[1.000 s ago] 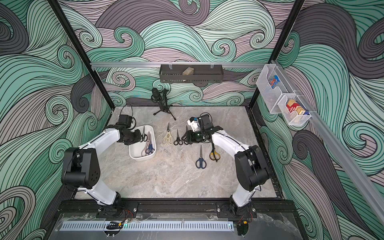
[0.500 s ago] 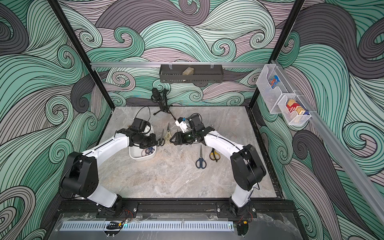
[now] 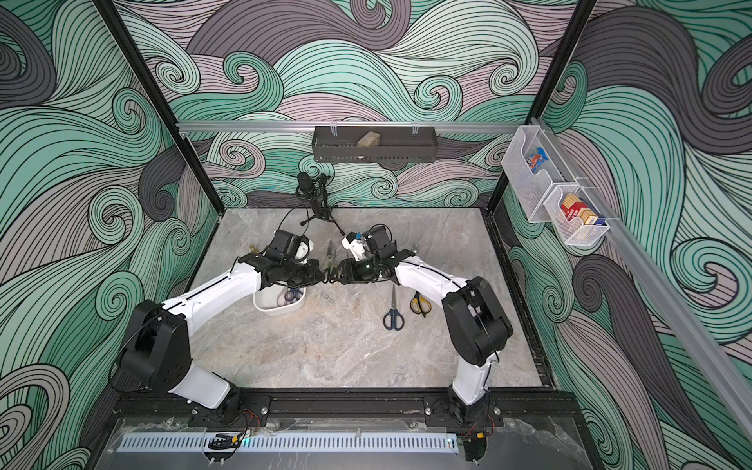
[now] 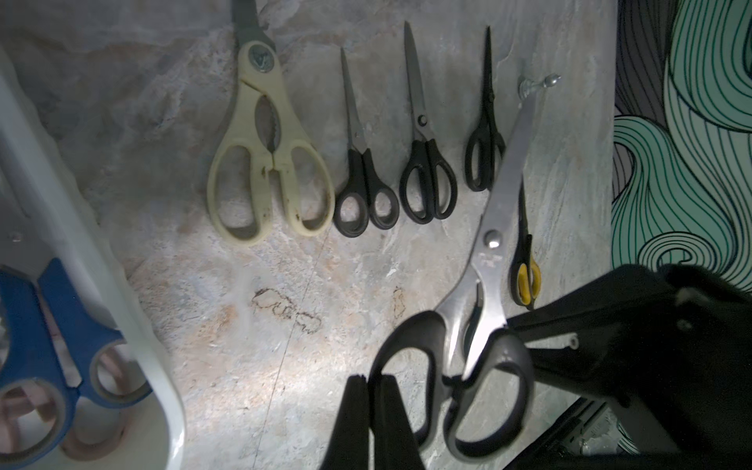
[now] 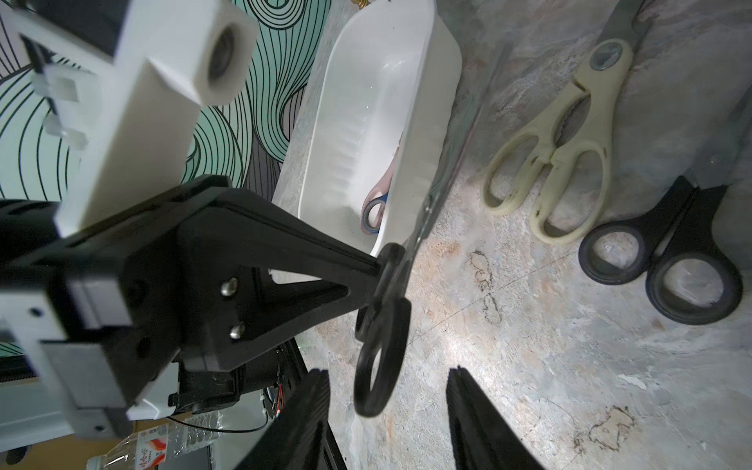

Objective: Take the scissors out of the storage box
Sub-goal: Pick up the scissors from the storage box.

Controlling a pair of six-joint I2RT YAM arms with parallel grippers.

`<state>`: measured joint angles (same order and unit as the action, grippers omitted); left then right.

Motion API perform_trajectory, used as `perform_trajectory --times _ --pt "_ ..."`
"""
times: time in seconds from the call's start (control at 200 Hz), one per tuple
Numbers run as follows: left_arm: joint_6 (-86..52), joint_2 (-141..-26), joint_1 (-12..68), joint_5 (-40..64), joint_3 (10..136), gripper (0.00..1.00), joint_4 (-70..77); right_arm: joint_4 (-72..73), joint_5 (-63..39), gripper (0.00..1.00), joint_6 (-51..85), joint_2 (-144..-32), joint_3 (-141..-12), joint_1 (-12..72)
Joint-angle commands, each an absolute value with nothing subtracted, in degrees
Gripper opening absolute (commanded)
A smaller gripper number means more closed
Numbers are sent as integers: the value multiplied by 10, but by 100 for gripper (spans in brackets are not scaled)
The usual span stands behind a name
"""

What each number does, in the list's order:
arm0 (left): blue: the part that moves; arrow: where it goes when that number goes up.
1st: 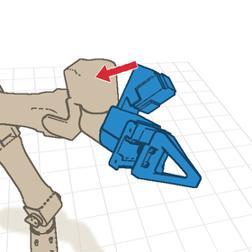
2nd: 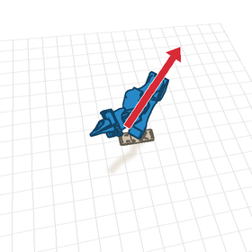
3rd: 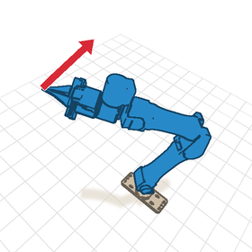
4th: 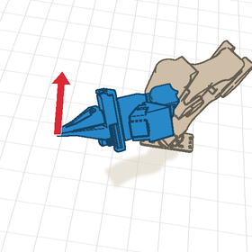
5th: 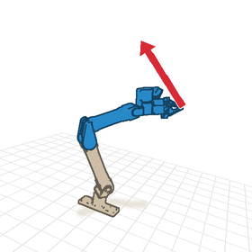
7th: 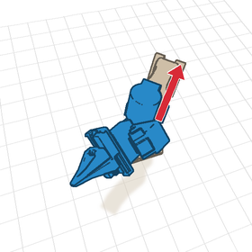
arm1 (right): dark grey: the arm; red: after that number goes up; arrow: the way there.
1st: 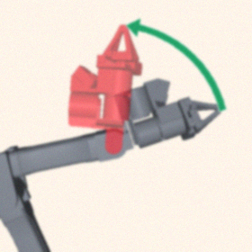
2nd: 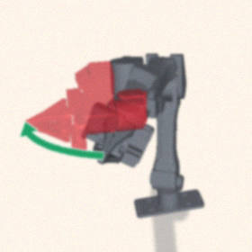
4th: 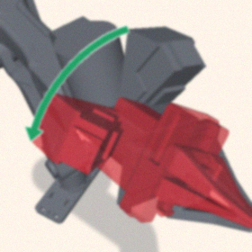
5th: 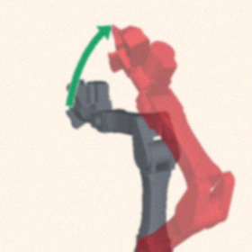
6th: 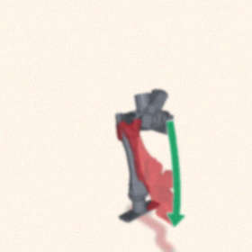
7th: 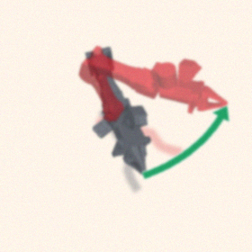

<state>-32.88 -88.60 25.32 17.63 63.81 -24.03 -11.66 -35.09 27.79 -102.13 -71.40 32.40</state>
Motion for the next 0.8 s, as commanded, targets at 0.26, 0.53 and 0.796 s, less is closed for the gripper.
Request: perform_trajectory --times 0.26,0.53,0.796 --pt "-338 -874 265 180 663 0 -228 -109 -348 23 286 -1025 -723 327" --pt "-333 -879 267 187 671 14 -234 -110 -348 15 289 -1025 -725 327" --pt "-329 -873 266 185 677 55 -240 -110 -343 12 290 -1019 -720 322"
